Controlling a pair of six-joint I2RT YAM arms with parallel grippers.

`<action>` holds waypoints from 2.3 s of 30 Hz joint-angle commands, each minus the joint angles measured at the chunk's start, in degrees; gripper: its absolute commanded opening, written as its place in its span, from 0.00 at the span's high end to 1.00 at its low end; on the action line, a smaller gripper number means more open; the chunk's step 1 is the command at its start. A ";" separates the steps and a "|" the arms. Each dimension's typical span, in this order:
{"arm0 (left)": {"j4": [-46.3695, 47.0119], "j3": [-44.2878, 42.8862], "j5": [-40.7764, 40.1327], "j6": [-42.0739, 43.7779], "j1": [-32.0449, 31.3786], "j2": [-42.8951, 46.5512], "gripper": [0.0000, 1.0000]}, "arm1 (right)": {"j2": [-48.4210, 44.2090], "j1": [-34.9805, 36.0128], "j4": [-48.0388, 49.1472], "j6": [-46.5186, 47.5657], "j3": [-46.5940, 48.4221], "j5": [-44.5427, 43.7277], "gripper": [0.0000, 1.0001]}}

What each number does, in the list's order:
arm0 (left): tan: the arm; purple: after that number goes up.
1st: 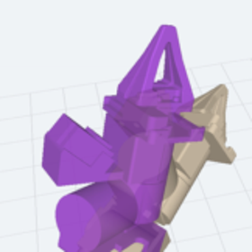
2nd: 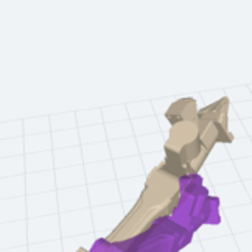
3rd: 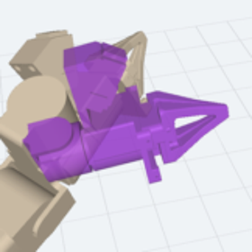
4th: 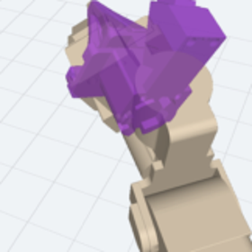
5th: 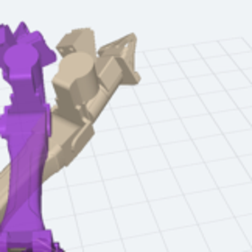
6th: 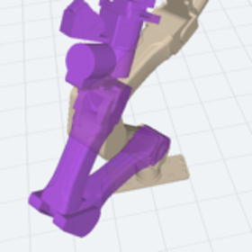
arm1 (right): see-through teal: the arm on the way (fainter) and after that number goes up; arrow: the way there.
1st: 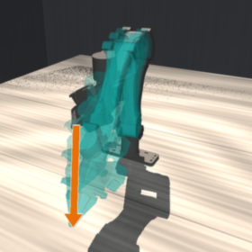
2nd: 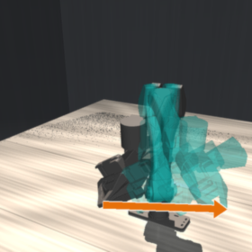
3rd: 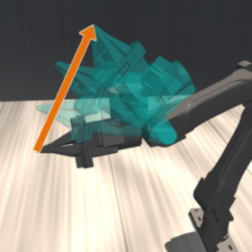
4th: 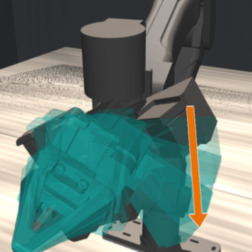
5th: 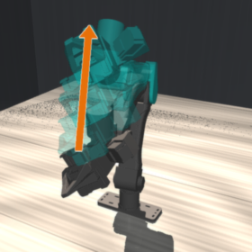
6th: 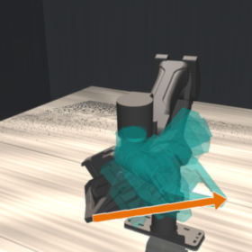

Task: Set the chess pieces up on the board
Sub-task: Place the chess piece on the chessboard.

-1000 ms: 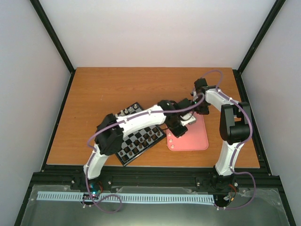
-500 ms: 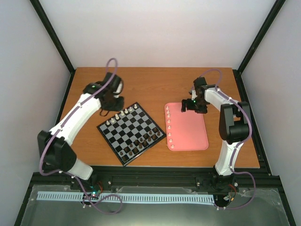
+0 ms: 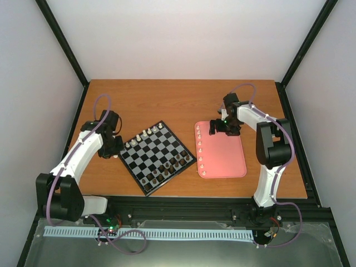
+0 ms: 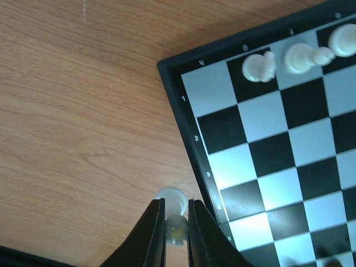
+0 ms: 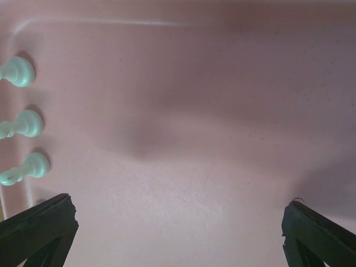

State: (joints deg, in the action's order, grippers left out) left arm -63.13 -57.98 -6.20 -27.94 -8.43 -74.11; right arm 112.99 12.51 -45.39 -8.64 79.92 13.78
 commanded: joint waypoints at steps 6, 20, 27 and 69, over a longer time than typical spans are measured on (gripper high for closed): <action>11.07 1.17 0.24 -1.39 2.33 -6.34 0.98 | 1.34 0.26 -0.49 0.21 1.40 -0.14 0.00; 18.46 2.16 -0.55 -2.11 2.46 -11.04 0.98 | 1.16 0.41 -0.32 0.12 0.25 -0.16 0.00; 20.19 2.80 0.22 -1.94 2.50 -13.00 0.97 | 1.25 0.58 -0.49 0.21 0.13 -0.21 0.00; 19.19 3.96 -0.80 -0.02 2.50 -13.93 0.70 | 2.04 0.81 -0.58 0.60 -0.03 0.02 0.00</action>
State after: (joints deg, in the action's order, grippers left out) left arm -42.96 -53.69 -6.24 -28.49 -6.35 -89.38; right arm 113.65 12.91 -45.63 -8.58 80.20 13.80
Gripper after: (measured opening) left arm 0.282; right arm 1.000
